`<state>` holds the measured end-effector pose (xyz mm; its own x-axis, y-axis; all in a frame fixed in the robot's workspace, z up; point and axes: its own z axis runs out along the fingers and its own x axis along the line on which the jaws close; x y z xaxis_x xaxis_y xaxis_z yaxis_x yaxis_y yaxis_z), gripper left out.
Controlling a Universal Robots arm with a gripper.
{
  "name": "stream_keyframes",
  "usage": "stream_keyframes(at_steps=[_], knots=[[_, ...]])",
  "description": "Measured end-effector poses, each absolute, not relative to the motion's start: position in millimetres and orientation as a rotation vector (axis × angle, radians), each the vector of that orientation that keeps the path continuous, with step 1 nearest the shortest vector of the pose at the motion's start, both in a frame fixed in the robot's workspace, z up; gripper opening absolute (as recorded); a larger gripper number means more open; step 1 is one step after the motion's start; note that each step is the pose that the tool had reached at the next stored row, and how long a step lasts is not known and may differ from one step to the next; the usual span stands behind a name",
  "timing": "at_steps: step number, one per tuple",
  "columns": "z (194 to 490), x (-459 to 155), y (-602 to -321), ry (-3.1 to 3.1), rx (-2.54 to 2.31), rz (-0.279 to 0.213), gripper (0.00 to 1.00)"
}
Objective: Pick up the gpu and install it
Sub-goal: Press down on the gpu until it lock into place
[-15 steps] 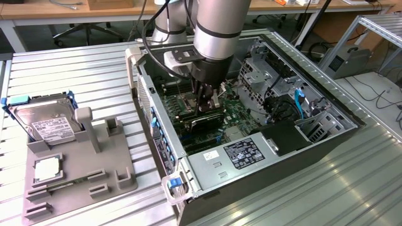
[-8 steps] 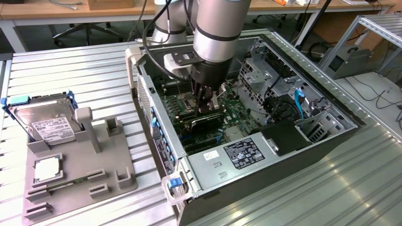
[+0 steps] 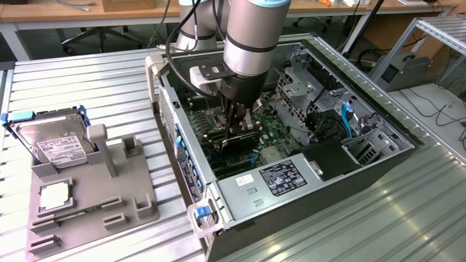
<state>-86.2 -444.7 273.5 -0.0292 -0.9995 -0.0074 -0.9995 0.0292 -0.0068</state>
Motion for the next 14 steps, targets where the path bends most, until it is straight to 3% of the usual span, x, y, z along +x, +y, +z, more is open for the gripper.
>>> stream_keyframes(at_steps=[14], knots=[[270.4, -86.3, -444.8, 2.247, -2.182, 0.000, 0.11]])
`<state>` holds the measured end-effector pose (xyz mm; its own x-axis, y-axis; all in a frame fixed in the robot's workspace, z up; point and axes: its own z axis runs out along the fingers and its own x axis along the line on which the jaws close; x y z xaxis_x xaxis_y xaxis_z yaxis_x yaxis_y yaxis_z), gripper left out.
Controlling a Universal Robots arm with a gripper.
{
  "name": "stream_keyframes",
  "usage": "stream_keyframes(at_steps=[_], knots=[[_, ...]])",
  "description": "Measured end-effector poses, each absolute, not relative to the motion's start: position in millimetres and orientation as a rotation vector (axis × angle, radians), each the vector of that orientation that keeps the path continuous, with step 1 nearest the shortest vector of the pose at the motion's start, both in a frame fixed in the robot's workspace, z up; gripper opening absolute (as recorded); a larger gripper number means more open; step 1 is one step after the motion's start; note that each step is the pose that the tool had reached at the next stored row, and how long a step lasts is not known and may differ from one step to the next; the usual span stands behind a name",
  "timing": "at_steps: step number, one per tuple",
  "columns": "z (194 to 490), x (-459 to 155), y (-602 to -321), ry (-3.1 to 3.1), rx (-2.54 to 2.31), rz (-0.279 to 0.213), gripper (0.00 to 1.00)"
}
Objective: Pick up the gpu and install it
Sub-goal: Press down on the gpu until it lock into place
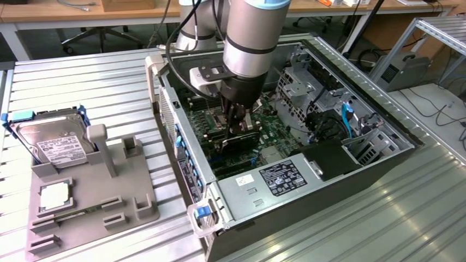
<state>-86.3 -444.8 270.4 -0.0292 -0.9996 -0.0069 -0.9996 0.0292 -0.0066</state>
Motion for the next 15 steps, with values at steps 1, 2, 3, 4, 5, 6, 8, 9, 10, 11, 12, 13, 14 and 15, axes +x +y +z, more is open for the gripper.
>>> stream_keyframes(at_steps=[1, 2, 3, 4, 5, 6, 8, 9, 10, 11, 12, 13, 14, 15], knots=[[270.4, -86.3, -444.8, 2.247, -2.182, 0.000, 0.11], [270.4, -86.5, -444.7, 2.247, -2.182, 0.000, 0.11], [270.4, -86.8, -444.7, 2.247, -2.182, 0.000, 0.11], [270.3, -87.3, -444.7, 2.247, -2.182, 0.000, 0.11], [270.3, -88.0, -444.7, 2.247, -2.182, 0.000, 0.11], [270.3, -88.3, -444.8, 2.247, -2.182, 0.000, 0.11], [270.3, -88.8, -444.8, 2.247, -2.182, 0.000, 0.11], [270.1, -89.3, -444.8, 2.247, -2.182, 0.000, 0.11], [269.9, -89.7, -444.8, 2.247, -2.182, 0.000, 0.11], [269.8, -90.3, -444.8, 2.247, -2.182, 0.000, 0.11], [269.8, -90.4, -444.8, 2.247, -2.182, -0.001, 0.11], [269.7, -90.4, -444.8, 2.247, -2.182, -0.001, 0.11], [269.6, -90.4, -444.8, 2.246, -2.182, 0.000, 0.11], [269.6, -90.5, -444.8, 2.246, -2.182, 0.000, 0.11]])
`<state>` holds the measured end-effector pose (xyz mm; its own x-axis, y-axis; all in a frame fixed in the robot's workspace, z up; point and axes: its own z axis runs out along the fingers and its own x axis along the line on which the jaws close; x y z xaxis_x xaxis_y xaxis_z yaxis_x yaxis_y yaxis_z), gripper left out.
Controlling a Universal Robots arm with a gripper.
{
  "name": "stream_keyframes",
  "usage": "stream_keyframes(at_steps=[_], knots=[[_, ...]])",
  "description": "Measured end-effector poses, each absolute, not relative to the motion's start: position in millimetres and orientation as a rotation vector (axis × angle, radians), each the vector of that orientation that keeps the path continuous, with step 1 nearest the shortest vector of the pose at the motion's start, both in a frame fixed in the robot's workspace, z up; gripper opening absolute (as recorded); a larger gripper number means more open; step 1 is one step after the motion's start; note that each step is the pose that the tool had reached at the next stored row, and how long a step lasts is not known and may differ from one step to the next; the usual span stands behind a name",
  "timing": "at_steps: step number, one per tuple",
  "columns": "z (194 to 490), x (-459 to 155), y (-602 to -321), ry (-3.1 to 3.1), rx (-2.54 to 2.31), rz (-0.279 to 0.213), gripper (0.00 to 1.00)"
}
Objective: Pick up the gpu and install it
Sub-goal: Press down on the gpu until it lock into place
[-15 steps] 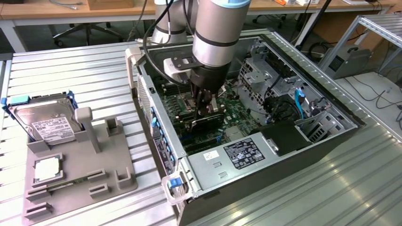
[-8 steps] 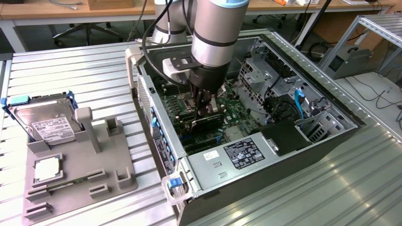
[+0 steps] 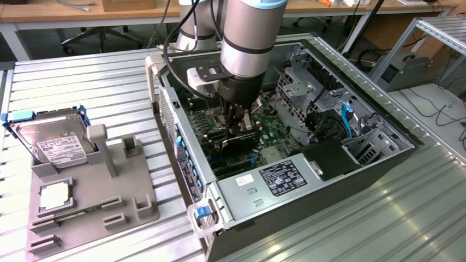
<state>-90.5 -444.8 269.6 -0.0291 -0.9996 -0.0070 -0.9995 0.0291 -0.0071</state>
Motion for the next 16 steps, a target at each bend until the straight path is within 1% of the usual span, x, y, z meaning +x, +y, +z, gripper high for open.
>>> stream_keyframes(at_steps=[16], knots=[[275.5, -86.6, -445.0, 2.248, -2.184, 0.004, 0.11]])
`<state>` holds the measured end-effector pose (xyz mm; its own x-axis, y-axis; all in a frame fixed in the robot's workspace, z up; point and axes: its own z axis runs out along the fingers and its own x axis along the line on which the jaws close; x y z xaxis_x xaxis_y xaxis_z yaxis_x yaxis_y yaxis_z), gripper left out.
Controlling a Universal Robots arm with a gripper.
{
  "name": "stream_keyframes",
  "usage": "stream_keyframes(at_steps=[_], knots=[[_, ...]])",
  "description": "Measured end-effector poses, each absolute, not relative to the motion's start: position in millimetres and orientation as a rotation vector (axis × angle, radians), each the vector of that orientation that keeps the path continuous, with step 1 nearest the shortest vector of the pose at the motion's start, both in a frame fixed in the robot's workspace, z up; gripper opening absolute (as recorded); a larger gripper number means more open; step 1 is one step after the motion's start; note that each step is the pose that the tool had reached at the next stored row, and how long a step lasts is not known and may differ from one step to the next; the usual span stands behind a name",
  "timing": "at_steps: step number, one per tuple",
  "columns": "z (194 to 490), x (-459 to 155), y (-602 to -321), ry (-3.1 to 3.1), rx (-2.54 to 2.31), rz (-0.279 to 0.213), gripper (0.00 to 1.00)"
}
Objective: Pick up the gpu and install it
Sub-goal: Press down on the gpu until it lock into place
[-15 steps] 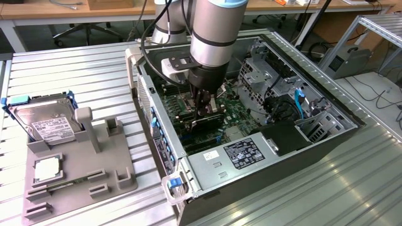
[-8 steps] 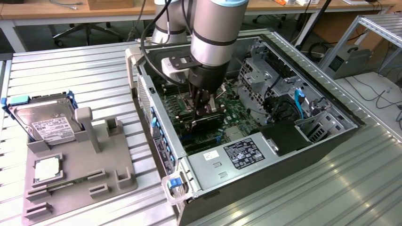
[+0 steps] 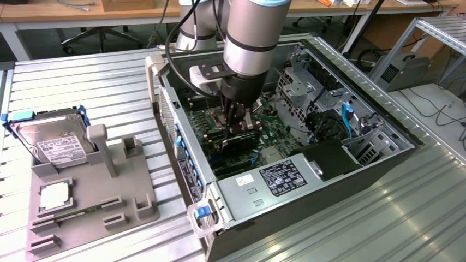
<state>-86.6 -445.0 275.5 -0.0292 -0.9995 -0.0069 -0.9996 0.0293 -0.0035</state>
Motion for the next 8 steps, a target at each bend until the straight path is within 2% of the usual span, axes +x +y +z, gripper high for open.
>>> stream_keyframes(at_steps=[8], knots=[[273.3, -86.8, -447.6, 2.248, -2.183, 0.003, 0.11]])
